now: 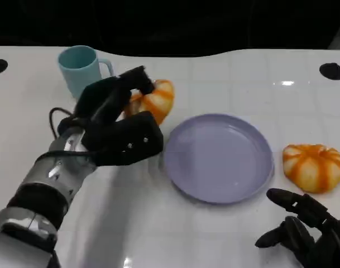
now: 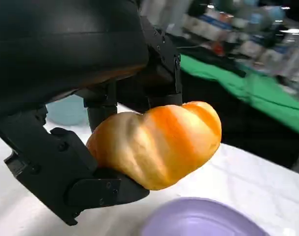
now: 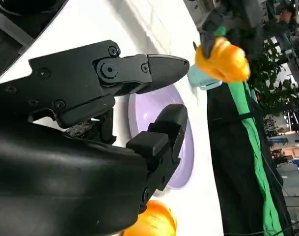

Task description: Grasp the bread from the table and place it into the plate.

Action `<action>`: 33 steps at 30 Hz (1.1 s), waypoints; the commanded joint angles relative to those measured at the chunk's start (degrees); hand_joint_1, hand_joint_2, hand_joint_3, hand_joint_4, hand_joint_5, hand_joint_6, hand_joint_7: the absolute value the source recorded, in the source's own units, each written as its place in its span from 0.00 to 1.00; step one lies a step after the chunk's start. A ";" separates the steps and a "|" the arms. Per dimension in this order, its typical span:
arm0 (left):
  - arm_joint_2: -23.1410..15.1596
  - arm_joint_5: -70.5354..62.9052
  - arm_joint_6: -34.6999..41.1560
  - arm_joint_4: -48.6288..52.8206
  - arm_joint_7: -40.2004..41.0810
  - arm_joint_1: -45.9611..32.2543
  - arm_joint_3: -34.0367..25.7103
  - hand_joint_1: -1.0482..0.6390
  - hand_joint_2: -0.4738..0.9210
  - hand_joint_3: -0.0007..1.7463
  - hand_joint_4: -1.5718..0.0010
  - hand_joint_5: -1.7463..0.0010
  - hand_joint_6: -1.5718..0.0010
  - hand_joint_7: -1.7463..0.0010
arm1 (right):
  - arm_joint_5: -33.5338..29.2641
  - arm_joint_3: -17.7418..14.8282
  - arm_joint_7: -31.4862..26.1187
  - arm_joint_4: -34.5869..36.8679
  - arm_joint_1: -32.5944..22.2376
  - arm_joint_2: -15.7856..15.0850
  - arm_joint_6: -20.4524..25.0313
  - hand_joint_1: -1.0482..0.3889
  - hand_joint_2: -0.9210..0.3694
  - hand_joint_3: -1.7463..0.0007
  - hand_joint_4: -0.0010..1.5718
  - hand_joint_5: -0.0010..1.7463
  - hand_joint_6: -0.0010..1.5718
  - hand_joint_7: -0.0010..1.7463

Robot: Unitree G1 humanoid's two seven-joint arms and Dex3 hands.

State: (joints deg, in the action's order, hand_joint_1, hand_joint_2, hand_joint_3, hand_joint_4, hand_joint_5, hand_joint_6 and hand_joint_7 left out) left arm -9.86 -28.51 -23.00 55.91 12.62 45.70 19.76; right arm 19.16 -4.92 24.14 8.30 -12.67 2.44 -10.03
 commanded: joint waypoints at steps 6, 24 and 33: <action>1.63 0.79 -6.77 0.74 -7.73 3.72 1.66 0.55 0.67 0.77 0.43 0.00 0.52 0.00 | 0.47 -0.49 0.30 -0.10 -0.19 -1.12 0.25 0.20 0.00 0.84 0.46 0.67 0.54 0.33; 8.00 -4.89 -5.70 8.26 -13.16 11.07 8.66 0.51 0.77 0.64 0.43 0.00 0.53 0.00 | 0.67 -0.10 0.58 -1.15 -1.11 -0.59 0.02 0.20 0.00 0.85 0.46 0.66 0.54 0.33; 9.42 -6.12 -3.36 11.04 -14.45 13.85 9.47 0.51 0.84 0.45 0.52 0.01 0.49 0.30 | -0.07 0.33 -0.30 -1.76 -1.41 -0.61 0.07 0.20 0.00 0.84 0.46 0.66 0.54 0.33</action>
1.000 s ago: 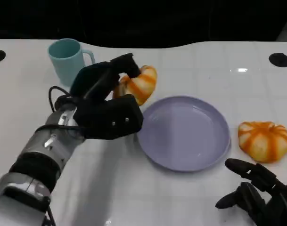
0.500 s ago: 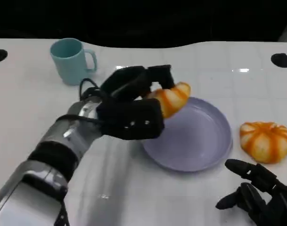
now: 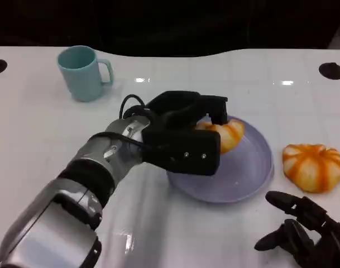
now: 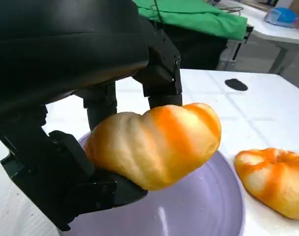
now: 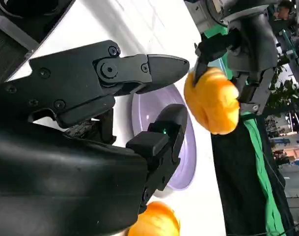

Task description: Grasp the bread from the table and place it into the plate.

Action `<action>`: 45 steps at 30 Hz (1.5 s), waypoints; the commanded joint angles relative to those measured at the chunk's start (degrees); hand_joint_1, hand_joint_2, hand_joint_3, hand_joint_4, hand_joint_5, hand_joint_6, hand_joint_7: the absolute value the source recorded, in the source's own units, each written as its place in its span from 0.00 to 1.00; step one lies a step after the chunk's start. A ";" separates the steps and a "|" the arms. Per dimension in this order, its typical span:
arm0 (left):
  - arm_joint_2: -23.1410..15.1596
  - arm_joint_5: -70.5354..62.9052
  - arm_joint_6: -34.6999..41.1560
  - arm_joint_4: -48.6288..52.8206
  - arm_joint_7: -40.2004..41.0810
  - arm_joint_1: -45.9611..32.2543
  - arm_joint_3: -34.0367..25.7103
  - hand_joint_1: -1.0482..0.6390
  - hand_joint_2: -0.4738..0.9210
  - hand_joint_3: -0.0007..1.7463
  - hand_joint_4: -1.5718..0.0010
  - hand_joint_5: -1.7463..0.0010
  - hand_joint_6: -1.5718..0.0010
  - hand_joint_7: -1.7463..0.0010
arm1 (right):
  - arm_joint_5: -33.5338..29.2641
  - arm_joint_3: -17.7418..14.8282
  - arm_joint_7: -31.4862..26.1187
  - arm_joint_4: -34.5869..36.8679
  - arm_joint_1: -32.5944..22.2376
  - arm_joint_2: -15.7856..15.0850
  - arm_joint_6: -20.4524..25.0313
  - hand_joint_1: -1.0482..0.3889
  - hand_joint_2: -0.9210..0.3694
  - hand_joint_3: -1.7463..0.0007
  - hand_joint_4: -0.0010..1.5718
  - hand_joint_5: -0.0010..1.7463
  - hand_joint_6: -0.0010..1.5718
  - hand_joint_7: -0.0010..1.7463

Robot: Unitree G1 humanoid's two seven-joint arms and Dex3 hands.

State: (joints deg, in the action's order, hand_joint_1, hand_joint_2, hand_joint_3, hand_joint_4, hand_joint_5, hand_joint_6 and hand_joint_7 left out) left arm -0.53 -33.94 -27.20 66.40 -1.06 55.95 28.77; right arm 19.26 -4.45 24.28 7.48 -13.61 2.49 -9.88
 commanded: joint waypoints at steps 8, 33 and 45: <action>-0.66 -2.99 3.79 0.12 -6.14 5.76 3.27 0.21 1.00 0.15 0.77 0.89 0.70 1.00 | -0.30 0.31 -0.69 -1.75 -0.96 -0.60 -0.25 0.21 0.00 0.83 0.45 0.66 0.54 0.32; -8.14 5.49 2.37 -10.18 -18.65 1.41 -3.19 0.16 1.00 0.23 0.77 0.91 0.68 0.97 | -0.66 0.12 -0.44 -0.83 -0.53 -1.08 -1.34 0.21 0.00 0.83 0.44 0.67 0.53 0.32; -6.31 41.21 10.12 -37.23 -26.99 -25.80 -24.56 0.29 1.00 0.21 0.65 0.53 0.55 0.94 | -0.16 0.06 -0.60 -0.84 -0.42 -1.07 -1.14 0.21 0.00 0.83 0.44 0.67 0.53 0.33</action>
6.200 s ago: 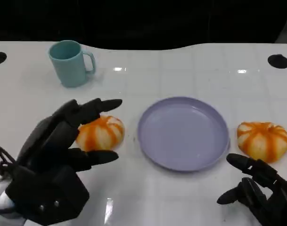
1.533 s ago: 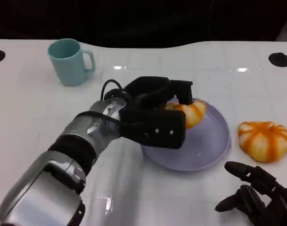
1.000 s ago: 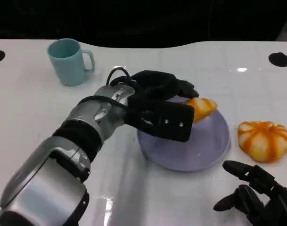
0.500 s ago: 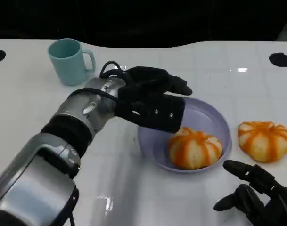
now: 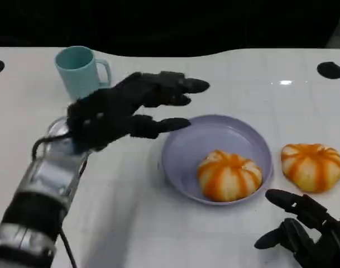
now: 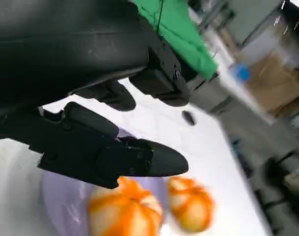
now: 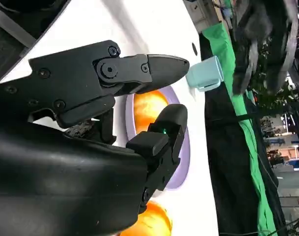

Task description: Grasp the bread from the table and place it into the plate.

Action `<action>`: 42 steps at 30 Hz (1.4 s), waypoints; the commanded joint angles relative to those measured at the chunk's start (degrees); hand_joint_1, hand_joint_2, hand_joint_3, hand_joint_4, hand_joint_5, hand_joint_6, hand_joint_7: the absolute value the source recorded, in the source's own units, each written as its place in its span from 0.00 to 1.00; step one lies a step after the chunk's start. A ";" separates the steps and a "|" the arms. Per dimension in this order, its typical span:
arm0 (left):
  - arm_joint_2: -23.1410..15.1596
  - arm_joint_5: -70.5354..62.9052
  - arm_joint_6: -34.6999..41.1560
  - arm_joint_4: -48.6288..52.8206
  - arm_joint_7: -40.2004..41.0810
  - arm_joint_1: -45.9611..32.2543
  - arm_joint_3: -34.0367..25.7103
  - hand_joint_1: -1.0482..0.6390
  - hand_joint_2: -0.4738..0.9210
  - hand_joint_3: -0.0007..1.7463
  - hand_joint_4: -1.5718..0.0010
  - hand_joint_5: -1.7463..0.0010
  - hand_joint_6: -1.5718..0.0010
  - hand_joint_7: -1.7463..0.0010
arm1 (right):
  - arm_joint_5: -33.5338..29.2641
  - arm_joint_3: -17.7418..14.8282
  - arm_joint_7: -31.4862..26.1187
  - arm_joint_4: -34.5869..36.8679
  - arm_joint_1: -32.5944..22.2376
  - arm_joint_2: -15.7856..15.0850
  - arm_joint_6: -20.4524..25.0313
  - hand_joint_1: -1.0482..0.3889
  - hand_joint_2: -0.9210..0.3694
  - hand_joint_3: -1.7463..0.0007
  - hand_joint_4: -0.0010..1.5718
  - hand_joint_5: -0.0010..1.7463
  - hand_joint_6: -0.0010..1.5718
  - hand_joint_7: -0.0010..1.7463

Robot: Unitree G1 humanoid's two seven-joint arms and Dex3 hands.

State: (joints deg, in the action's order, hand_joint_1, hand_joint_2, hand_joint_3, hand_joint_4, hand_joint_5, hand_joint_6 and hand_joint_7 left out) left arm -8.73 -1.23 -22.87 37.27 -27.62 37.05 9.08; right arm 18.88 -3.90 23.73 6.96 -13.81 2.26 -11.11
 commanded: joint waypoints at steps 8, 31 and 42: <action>5.96 26.03 24.33 -24.70 -0.70 -17.93 -11.16 0.28 1.00 0.22 0.64 0.35 0.50 0.86 | 0.82 -0.58 0.40 -0.04 -0.01 -0.76 -0.21 0.21 0.00 0.83 0.43 0.67 0.53 0.32; 13.27 42.05 47.28 -47.45 11.52 -43.89 -17.87 0.30 1.00 0.31 0.51 0.00 0.65 0.00 | -0.07 -0.18 -0.95 -2.91 -1.43 -1.15 1.13 0.21 0.00 0.82 0.43 0.68 0.52 0.32; 12.33 41.62 50.09 -48.70 12.00 -45.34 -17.49 0.31 1.00 0.29 0.53 0.00 0.66 0.01 | -0.30 -0.14 -1.52 -4.38 -2.11 -1.52 2.18 0.21 0.00 0.82 0.43 0.69 0.52 0.33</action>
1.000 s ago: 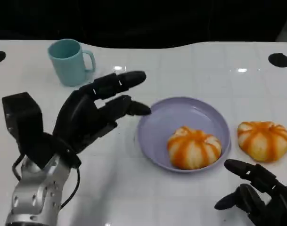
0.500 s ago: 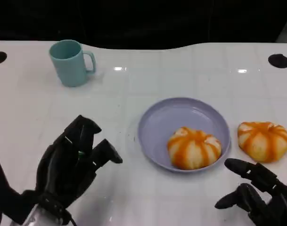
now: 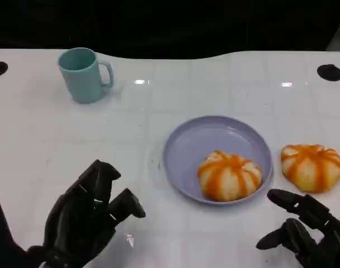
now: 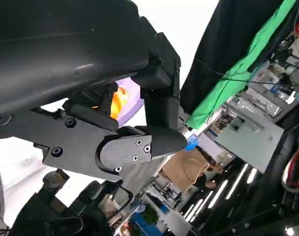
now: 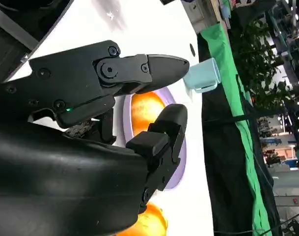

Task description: Grasp the bread from the table and place it into the plate.

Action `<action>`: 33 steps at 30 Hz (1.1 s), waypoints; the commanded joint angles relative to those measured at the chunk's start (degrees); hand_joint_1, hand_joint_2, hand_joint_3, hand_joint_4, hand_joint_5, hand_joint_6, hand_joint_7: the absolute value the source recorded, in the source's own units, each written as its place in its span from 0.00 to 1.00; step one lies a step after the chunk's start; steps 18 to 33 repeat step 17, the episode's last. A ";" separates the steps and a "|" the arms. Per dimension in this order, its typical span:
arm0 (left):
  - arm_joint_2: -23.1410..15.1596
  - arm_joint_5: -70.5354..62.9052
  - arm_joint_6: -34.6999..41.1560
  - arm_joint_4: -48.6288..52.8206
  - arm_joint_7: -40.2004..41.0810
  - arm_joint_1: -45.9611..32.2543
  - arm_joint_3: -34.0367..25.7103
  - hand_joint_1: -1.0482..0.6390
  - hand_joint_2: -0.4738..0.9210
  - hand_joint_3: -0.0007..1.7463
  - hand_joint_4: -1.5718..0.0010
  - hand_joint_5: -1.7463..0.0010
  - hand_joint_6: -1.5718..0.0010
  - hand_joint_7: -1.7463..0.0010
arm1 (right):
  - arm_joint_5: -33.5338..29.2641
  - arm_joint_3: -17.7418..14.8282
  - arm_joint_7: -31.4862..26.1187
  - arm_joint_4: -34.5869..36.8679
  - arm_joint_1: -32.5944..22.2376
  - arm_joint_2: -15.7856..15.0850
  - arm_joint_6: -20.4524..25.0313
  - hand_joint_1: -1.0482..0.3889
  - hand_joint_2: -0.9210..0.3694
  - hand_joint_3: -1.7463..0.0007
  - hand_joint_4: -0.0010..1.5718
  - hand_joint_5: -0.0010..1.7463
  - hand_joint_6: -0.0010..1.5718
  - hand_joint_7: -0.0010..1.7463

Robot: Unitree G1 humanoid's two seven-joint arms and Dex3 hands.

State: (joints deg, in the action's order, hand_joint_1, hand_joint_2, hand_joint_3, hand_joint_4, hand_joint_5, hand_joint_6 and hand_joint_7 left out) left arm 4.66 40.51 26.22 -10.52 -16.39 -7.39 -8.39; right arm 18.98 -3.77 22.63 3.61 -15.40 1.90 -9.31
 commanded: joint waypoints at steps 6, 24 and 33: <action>-1.14 -1.20 0.31 0.47 -0.49 -1.74 1.17 0.31 1.00 0.27 0.55 0.00 0.67 0.01 | 0.21 -0.88 0.11 0.26 0.09 -1.50 -0.26 0.21 0.00 0.83 0.42 0.69 0.51 0.33; -0.88 -2.51 -0.94 2.15 -0.66 -0.94 1.16 0.30 1.00 0.27 0.55 0.00 0.66 0.02 | 0.75 -1.15 1.05 2.18 0.91 -1.34 -1.37 0.21 0.00 0.83 0.42 0.68 0.52 0.33; -0.88 -2.51 -0.94 2.15 -0.66 -0.94 1.16 0.30 1.00 0.27 0.55 0.00 0.66 0.02 | 0.75 -1.15 1.05 2.18 0.91 -1.34 -1.37 0.21 0.00 0.83 0.42 0.68 0.52 0.33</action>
